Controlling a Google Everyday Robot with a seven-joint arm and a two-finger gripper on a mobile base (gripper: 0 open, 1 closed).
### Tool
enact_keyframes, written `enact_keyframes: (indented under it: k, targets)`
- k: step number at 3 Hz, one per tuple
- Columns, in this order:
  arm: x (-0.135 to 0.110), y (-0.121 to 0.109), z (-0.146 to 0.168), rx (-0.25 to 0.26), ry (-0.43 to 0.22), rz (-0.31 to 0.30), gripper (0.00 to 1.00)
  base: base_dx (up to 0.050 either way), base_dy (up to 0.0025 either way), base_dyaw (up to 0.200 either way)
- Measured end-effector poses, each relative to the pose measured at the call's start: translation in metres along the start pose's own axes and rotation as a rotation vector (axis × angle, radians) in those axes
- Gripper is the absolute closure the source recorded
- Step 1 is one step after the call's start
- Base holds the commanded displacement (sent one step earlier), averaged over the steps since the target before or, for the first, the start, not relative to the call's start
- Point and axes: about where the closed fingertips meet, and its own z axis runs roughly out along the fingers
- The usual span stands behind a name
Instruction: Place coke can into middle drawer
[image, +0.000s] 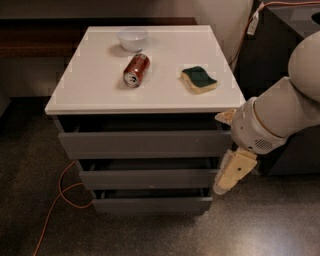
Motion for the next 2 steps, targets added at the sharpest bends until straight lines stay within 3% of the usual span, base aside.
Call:
enact_keyframes:
  k: [2]
  targets:
    - [-0.005, 0.012, 0.034, 0.018, -0.037, -0.025, 0.0, 0.0, 0.0, 0.0]
